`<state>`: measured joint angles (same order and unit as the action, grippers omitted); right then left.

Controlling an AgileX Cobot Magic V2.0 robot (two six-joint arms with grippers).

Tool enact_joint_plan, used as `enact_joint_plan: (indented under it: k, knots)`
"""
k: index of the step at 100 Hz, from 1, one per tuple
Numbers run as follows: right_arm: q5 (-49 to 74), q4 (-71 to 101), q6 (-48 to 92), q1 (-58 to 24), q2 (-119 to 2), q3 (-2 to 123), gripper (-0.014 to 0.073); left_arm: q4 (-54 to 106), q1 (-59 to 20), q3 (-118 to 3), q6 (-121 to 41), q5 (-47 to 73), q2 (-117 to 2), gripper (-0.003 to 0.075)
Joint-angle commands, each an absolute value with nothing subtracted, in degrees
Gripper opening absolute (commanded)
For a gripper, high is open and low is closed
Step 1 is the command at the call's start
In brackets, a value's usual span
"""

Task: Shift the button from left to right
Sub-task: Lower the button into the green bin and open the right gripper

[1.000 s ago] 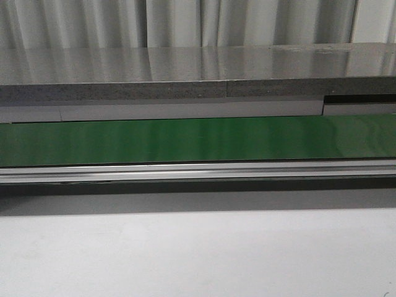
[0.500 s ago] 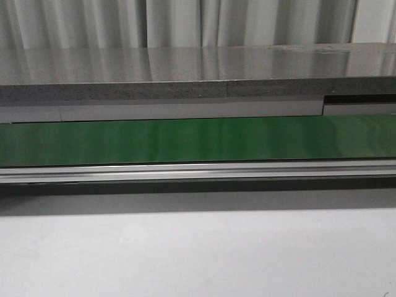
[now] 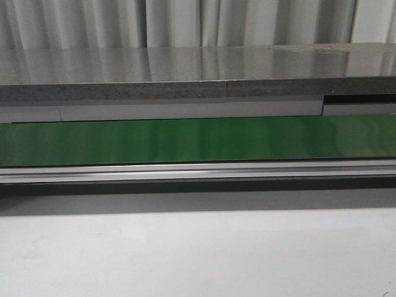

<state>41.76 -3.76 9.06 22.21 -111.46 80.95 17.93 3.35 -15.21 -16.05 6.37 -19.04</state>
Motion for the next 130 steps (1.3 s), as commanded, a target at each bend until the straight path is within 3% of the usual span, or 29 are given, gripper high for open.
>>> enact_joint_plan:
  k: [1, 31, 62, 103, 130]
  knots:
    - [39.7, -3.1, 8.9, 22.5, -106.8, 82.8, 0.0512, 18.5, 2.8, -16.8, -16.1, 2.0, -19.3, -0.0020]
    - [32.6, 6.9, 8.9, 20.3, -98.5, 82.8, 0.0510, 18.5, 2.8, -16.8, -16.1, 2.0, -19.3, -0.0021]
    - [24.9, 7.2, 8.9, 10.9, -86.0, 77.0, 0.0510, 18.5, 2.8, -16.8, -16.1, 2.0, -19.3, -0.0021]
    - [6.0, 7.2, 8.9, 1.1, -60.7, 48.7, 0.0510, 18.5, 2.8, -16.8, -16.1, 2.0, -19.3, -0.0020]
    - [-2.4, 7.2, 8.9, 0.0, -38.6, 28.2, 0.0510, 18.5, 2.8, -16.8, -16.1, 2.0, -19.3, -0.0020]
